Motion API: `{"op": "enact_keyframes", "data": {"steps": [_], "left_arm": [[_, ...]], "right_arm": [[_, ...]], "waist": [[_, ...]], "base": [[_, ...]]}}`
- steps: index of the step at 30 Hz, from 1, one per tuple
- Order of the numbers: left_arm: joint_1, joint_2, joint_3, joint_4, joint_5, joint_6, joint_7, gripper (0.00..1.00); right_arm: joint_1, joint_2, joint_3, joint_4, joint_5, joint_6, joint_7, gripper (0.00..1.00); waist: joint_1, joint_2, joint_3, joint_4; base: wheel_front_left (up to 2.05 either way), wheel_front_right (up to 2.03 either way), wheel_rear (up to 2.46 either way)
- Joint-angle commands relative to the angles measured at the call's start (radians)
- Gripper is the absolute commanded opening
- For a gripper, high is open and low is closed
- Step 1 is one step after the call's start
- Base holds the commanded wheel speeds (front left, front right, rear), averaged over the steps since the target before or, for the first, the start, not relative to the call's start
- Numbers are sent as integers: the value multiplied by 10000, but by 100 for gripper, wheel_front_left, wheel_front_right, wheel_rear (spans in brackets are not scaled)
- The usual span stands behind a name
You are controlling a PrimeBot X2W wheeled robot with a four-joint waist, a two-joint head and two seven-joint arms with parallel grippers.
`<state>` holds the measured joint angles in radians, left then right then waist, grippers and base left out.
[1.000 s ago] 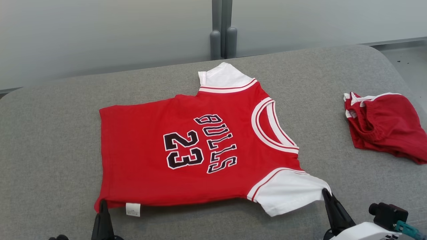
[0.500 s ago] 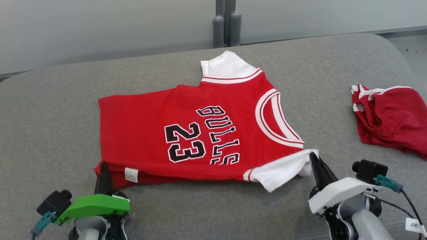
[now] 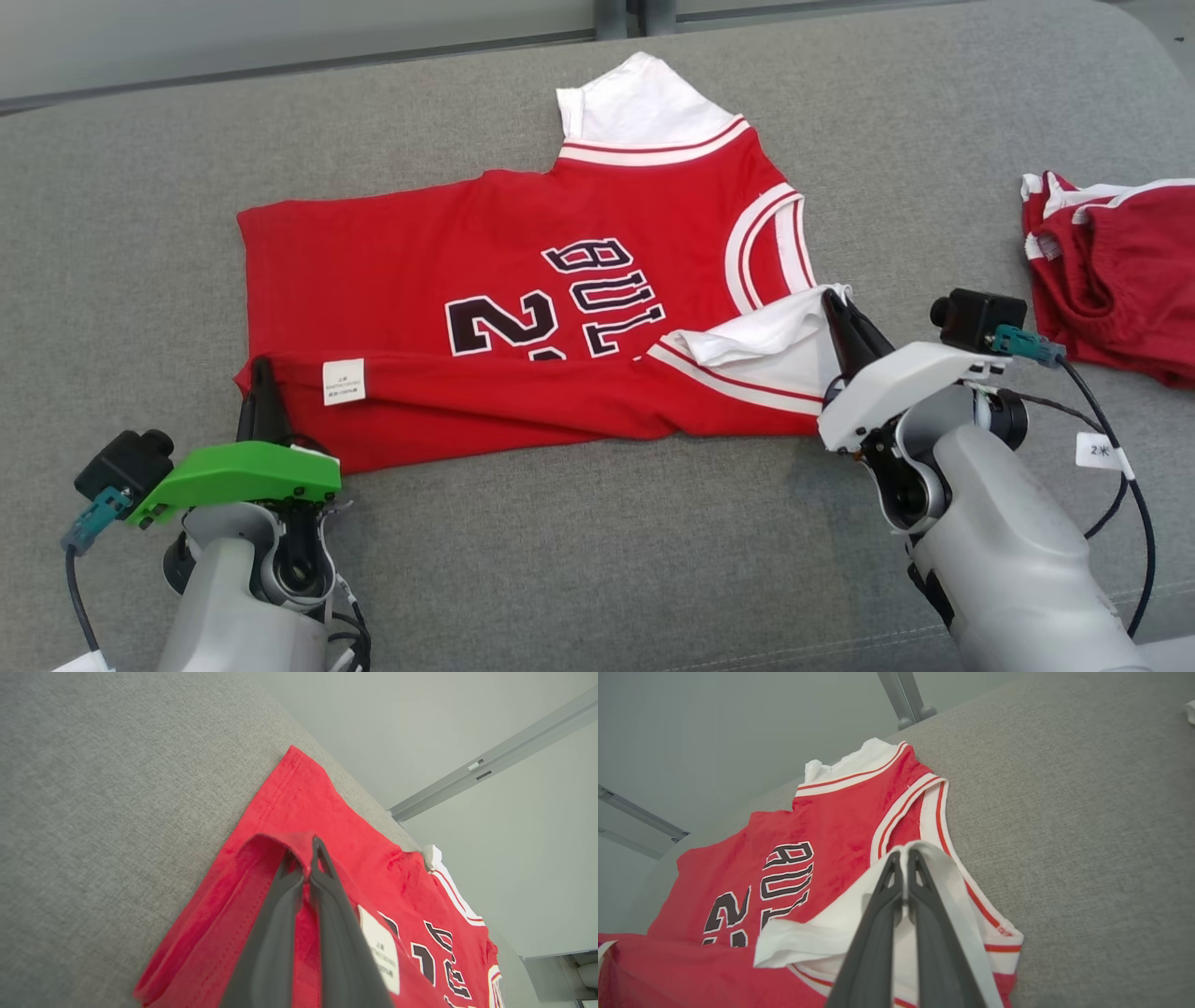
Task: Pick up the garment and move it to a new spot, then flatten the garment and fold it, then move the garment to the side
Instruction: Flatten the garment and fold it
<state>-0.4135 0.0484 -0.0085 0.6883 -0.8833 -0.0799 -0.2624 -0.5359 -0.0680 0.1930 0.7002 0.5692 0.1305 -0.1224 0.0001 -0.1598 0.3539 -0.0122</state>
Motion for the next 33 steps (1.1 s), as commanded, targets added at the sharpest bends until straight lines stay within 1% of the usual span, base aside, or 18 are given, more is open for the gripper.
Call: {"op": "enact_keyframes", "data": {"steps": [1, 5, 10, 12, 13, 14, 15, 16, 17, 18, 19, 23, 27, 33], "left_arm": [[-207, 42, 20, 97, 79, -80, -24, 0], [-380, 45, 18, 268, 262, -137, -24, 0], [-482, 44, -115, 328, 480, -176, -24, 0], [-510, 44, -148, 323, 534, -174, -24, 0], [-523, 44, -170, 336, 596, -162, -24, 5], [-533, 42, -173, 351, 614, -154, -24, 13], [-546, 42, -184, 365, 693, -128, -24, 22], [-559, 42, -200, 376, 742, -113, -24, 31], [-559, 44, -191, 386, 785, -104, -24, 46], [-558, 42, -191, 387, 881, -99, -24, 90], [-548, 42, -189, 380, 929, -113, -24, 100], [-457, 44, -158, 270, 1112, -101, -24, 100], [-145, 45, -106, 14, 1322, -146, -24, 100], [487, 42, -139, -539, 1729, -191, -24, 100]], "right_arm": [[-331, 0, 151, 387, 130, 3, -120, 0], [-993, 12, 614, 1266, 281, 3, -296, 0], [-1647, 5, 1217, 2030, 530, 3, -623, 0], [-1893, -12, 1397, 2299, 647, 3, -766, 14], [-1998, -14, 1483, 2440, 697, 3, -834, 18], [-2108, -20, 1569, 2585, 742, 3, -875, 24], [-2217, -15, 1655, 2710, 781, 3, -940, 33], [-2332, -12, 1728, 2821, 832, 3, -986, 52], [-2444, -40, 1782, 2923, 830, 3, -1082, 100], [-2546, -53, 1839, 3014, 843, 3, -1149, 100], [-2612, -41, 1916, 3081, 867, 3, -1215, 100], [-2741, -28, 2104, 3021, 984, 3, -1356, 100], [-2767, -144, 2366, 2655, 1026, 3, -1421, 100], [-2101, -480, 1893, 1421, 820, 3, -1411, 100]], "waist": [[-1, -2, 292, 77], [-1, -2, 412, 161], [-1, -2, 495, 240], [-1, -2, 513, 256], [-1, -2, 520, 262], [-1, -2, 530, 263], [-1, -2, 539, 267], [-1, -2, 548, 270], [-1, -2, 553, 268], [-1, -2, 555, 267], [-1, -2, 553, 266], [-1, -2, 525, 259], [-1, -2, 442, 235], [-1, -2, 201, 240]], "base": [[0, 0, 0], [0, 0, 0], [0, 0, 0], [0, 0, 0], [0, 0, 0], [0, 0, 0], [0, 0, 0], [0, 0, 0], [0, 0, 0], [0, 0, 0], [0, 0, 0], [0, 0, 0], [0, 0, 0], [0, 0, 0]]}}
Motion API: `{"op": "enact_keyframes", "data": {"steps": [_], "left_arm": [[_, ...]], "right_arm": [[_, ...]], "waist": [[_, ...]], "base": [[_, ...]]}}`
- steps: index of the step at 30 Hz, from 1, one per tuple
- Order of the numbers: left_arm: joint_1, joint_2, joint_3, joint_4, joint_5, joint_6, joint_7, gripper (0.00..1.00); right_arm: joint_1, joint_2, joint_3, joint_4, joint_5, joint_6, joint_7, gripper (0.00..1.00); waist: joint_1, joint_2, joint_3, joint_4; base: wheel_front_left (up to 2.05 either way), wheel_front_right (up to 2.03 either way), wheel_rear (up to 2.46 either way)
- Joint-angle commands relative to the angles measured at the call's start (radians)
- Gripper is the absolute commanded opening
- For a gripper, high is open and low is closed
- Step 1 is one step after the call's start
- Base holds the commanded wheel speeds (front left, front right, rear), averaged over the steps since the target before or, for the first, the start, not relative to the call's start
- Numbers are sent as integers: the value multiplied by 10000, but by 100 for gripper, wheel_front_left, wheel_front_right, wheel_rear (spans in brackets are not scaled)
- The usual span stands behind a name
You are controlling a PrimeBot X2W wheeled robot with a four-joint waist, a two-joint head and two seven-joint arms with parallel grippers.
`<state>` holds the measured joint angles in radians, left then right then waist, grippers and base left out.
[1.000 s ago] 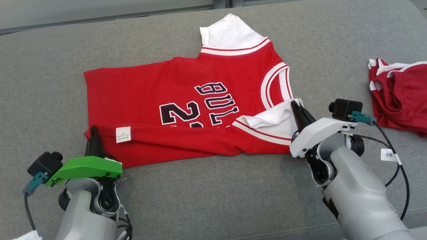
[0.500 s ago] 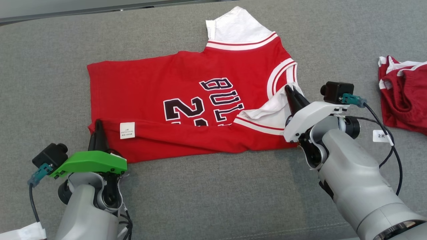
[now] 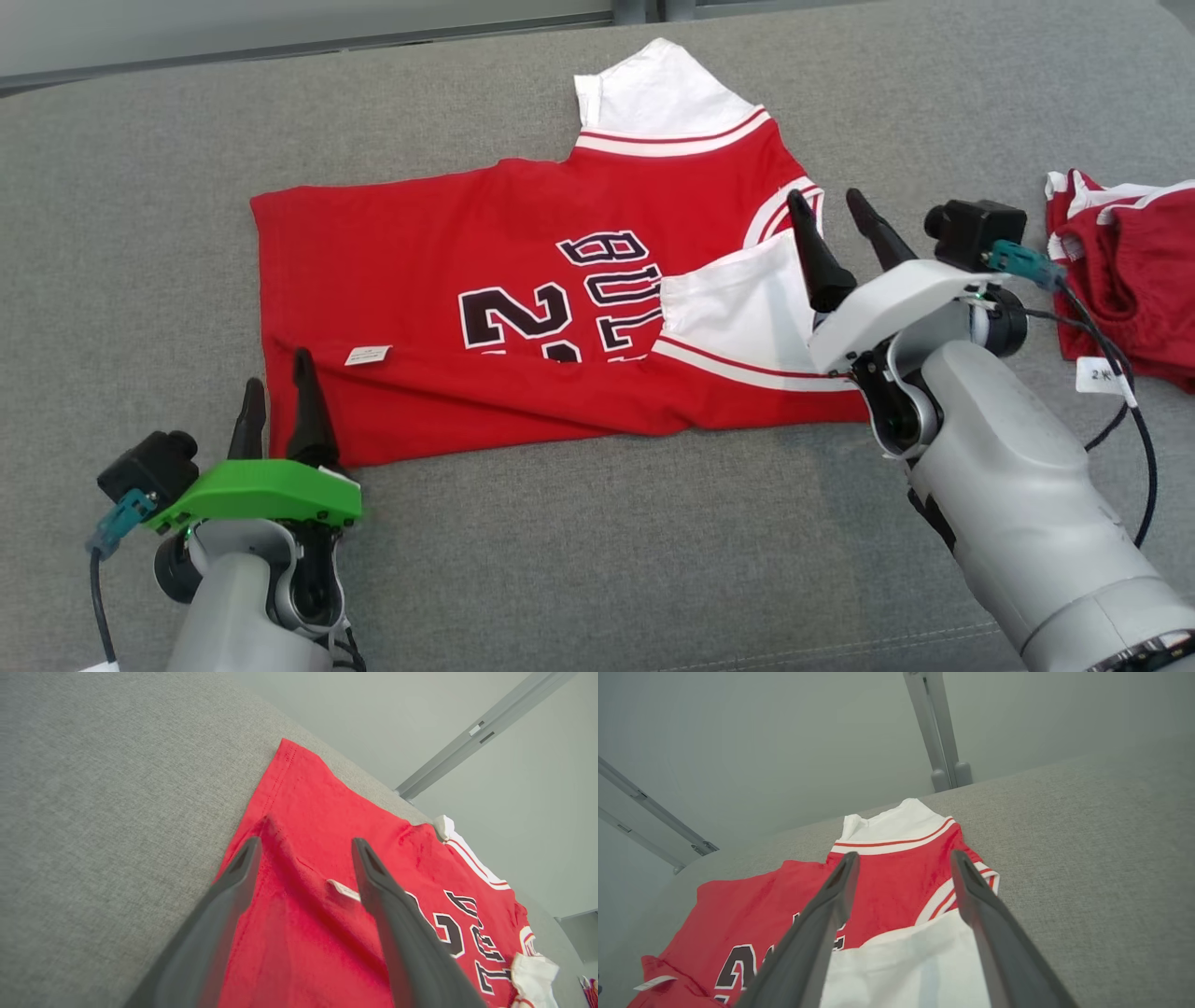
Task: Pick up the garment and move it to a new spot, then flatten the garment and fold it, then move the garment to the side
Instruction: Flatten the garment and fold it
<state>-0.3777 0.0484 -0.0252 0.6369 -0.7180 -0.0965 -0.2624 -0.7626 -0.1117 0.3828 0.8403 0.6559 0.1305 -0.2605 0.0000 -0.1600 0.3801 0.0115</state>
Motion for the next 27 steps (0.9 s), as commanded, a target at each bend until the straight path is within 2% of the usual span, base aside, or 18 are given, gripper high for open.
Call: {"op": "enact_keyframes", "data": {"steps": [1, 9, 17, 26, 27], "left_arm": [[244, 42, 37, -120, 154, -22, -24, 100], [1227, 70, -168, -200, 479, 267, 122, 100], [1625, 63, 108, 340, -167, 871, 1010, 100], [1030, 41, 608, 1290, -1092, 844, 836, 100], [951, 36, 648, 1410, -1164, 789, 806, 95]], "right_arm": [[310, -84, -112, -169, -126, 3, -29, 100], [1981, -285, -1319, -2031, -712, 3, -26, 100], [3631, -210, -1997, -3811, -1185, 3, -25, 100], [4608, -55, -2226, -4640, -1457, 3, -27, 100], [4657, -44, -2248, -4663, -1445, 3, -27, 100]], "waist": [[0, 0, -123, 3], [0, 0, -689, -18], [0, 0, -877, -317], [0, 0, -712, -1006], [0, 0, -691, -1078]], "base": [[0, 0, 0], [0, 0, 0], [0, 0, 0], [0, 0, 0], [0, 0, 0]]}}
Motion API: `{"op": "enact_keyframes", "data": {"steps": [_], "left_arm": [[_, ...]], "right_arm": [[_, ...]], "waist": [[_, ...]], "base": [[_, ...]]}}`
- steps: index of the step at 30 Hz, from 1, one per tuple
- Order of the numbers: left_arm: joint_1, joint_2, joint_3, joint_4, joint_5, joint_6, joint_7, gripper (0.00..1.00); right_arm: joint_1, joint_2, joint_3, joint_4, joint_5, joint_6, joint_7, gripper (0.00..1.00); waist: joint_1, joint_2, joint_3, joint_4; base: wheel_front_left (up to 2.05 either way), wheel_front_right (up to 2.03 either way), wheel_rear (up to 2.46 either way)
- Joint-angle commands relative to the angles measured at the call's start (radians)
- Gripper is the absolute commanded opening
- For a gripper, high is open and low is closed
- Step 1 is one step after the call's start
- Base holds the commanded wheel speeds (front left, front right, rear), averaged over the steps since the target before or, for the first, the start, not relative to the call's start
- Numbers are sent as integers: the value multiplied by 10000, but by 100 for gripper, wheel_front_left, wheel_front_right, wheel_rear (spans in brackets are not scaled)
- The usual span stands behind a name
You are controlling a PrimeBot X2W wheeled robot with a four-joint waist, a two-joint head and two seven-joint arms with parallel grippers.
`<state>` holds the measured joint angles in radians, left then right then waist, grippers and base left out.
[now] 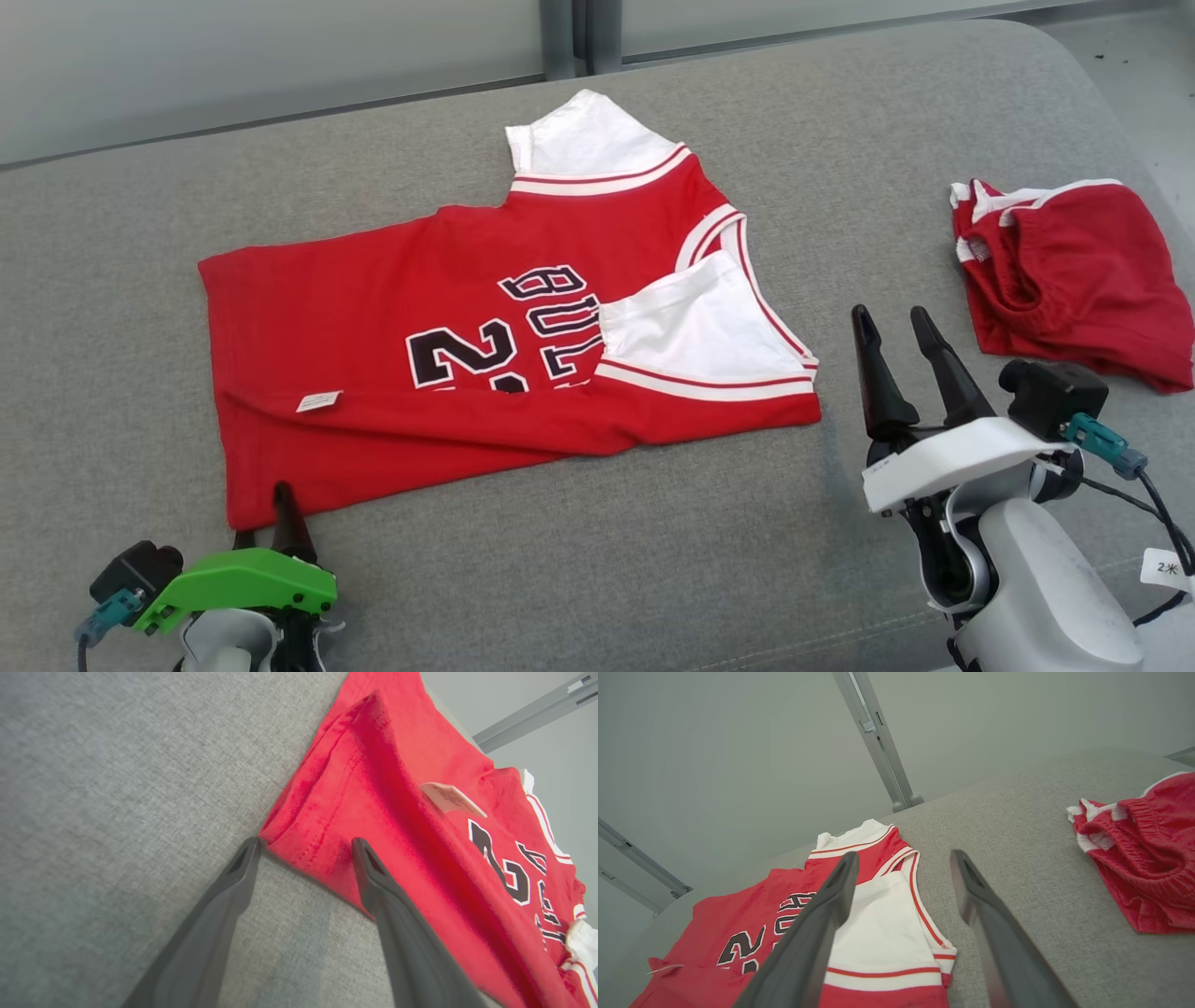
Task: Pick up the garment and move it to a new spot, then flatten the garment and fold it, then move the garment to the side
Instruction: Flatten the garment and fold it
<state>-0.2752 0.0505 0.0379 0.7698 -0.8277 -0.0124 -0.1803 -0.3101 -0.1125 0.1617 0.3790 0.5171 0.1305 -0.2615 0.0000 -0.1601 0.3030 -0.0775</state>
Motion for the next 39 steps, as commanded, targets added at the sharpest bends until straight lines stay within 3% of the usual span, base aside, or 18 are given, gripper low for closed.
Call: {"op": "enact_keyframes", "data": {"steps": [1, 2, 3, 4, 5, 6, 20, 32, 33, 34, 35, 36, 39], "left_arm": [[-138, 12, 35, 216, -127, -92, -4, 88], [-197, 16, 39, 382, -141, -121, -18, 76], [-245, 38, 57, 505, -167, -154, -59, 58], [-319, 61, 66, 631, -180, -193, -101, 35], [-379, 85, 71, 728, -162, -241, -195, 4], [-423, 97, 84, 782, -154, -304, -273, 0], [-90, 110, 43, 472, 19, -818, -761, 0], [-429, 53, -408, 216, -127, -660, -730, 0], [-451, 51, -423, 210, -133, -654, -735, 0], [-485, 51, -444, 208, -112, -634, -744, 0], [-515, 55, -445, 210, -106, -640, -749, 0], [-539, 68, -445, 212, -94, -637, -748, 0], [-546, 108, -415, 159, -80, -676, -778, 0]], "right_arm": [[184, -26, -39, -67, -51, 3, -18, 100], [239, -20, -44, -65, -55, 3, -18, 100], [275, -7, -21, -31, -14, 3, -18, 100], [300, -20, -2, 34, 22, 3, -18, 100], [328, -46, 8, 106, 25, 3, -18, 100], [377, -60, 43, 226, 34, 3, -18, 100], [161, 164, 546, 2596, 427, 3, 84, 100], [-1354, 533, 1001, 4616, 3096, 3, 394, 100], [-1441, 550, 1029, 4666, 3367, 3, 420, 88], [-1623, 566, 1159, 4701, 3789, 3, 412, 37], [-1687, 551, 1245, 4686, 3915, 3, 373, 24], [-1737, 475, 1330, 4665, 4017, 3, 316, 4], [-1843, 243, 1531, 4458, 4322, 3, 167, 0]], "waist": [[0, 1, 95, -253], [0, 1, 106, -303], [0, 1, 120, -364], [0, 1, 131, -404], [0, 1, 139, -433], [0, 1, 143, -452], [0, 1, 176, 255], [0, 1, 646, 775], [0, 1, 668, 785], [0, 1, 704, 805], [0, 1, 715, 815], [0, 1, 721, 822], [0, 1, 710, 820]], "base": [[0, 0, 0], [0, 0, 0], [0, 0, 0], [0, 0, 0], [0, 0, 0], [0, 0, 0], [0, 0, 0], [0, 0, 0], [0, 0, 0], [0, 0, 0], [0, 0, 0], [0, 0, 0], [0, 0, 0]]}}
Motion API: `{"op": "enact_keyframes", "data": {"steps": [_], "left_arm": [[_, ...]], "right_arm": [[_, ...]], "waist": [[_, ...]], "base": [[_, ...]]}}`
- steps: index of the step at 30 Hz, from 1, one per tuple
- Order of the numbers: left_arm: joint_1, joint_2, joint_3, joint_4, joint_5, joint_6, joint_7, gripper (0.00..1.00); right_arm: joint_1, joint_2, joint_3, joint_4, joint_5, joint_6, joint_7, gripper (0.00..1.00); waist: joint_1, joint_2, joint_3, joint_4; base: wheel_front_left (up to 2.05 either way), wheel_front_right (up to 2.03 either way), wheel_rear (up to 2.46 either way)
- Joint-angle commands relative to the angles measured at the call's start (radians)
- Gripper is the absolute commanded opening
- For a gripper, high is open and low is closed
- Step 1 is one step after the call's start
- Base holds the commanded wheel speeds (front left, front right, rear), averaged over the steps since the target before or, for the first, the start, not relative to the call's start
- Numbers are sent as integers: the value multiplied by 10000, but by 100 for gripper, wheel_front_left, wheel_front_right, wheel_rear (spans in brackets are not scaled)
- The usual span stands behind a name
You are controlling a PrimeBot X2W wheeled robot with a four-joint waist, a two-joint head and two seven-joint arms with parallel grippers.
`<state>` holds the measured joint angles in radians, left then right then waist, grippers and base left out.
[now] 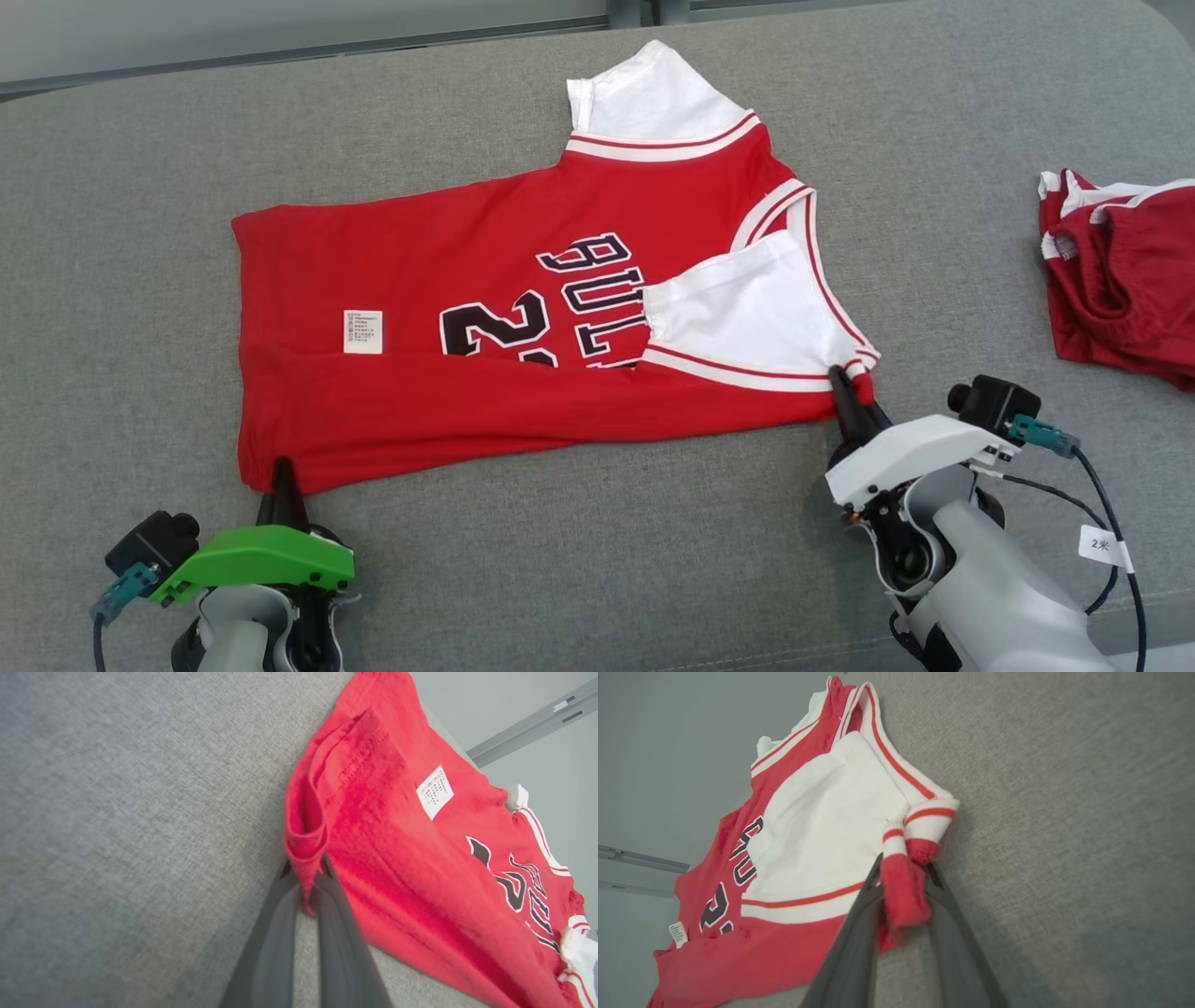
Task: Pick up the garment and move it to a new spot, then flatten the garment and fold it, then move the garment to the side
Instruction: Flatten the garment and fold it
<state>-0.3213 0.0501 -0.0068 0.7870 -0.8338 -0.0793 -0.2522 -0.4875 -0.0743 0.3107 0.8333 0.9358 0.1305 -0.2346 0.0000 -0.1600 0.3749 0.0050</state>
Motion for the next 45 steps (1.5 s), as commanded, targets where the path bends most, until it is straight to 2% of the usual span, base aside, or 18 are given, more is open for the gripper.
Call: {"op": "enact_keyframes", "data": {"steps": [1, 8, 14, 24, 25, 27, 28, 29, 30, 37, 45], "left_arm": [[-59, 113, 47, -42, -27, -30, -58, 0], [540, 107, -30, -556, -137, -225, -95, 0], [1338, 100, -310, -999, -249, -280, -18, 0], [2371, 44, -1305, -1198, -955, 143, 227, 0], [2393, 43, -1407, -1153, -1016, 227, 216, 0], [2416, 39, -1536, -1087, -1112, 348, 182, 0], [2421, 39, -1599, -1047, -1100, 434, 166, 9], [2421, 37, -1631, -1030, -1058, 480, 149, 40], [2422, 38, -1624, -1036, -1016, 511, 100, 100], [2677, 406, -1397, -1344, -657, 743, -26, 100], [2321, 1460, -1545, -2564, 436, 1177, -11, 100]], "right_arm": [[-73, -227, 106, -193, 209, 3, -140, 0], [493, -1078, 128, -984, 496, -8, -299, 0], [1179, -1524, -186, -1225, -56, -11, -314, 0], [2464, -1140, -993, -1606, -1196, -11, -318, 0], [2502, -1067, -1032, -1580, -1307, -10, -317, 7], [2569, -945, -1108, -1527, -1498, -8, -311, 38], [2619, -896, -1133, -1465, -1603, -8, -310, 74], [2642, -862, -1172, -1435, -1719, -6, -308, 100], [2662, -834, -1237, -1415, -1818, -6, -308, 100], [3151, -856, -2105, -1736, -2334, -3, -286, 100], [3652, -998, -2937, -2787, -3461, -3, -287, 100]], "waist": [[0, 0, -21, -9], [0, 0, -189, -34], [0, 0, -319, -11], [0, 0, -637, 16], [0, 0, -680, 4], [0, 0, -747, -22], [0, 0, -779, -31], [0, 0, -804, -37], [0, 0, -833, -40], [0, 0, -1007, -116], [0, 0, -1187, -245]], "base": [[0, 0, 0], [0, 0, 0], [0, 0, 0], [0, 0, 0], [0, 0, 0], [0, 0, 0], [0, 0, 0], [0, 0, 0], [0, 0, 0], [0, 0, 0], [0, 0, 0]]}}
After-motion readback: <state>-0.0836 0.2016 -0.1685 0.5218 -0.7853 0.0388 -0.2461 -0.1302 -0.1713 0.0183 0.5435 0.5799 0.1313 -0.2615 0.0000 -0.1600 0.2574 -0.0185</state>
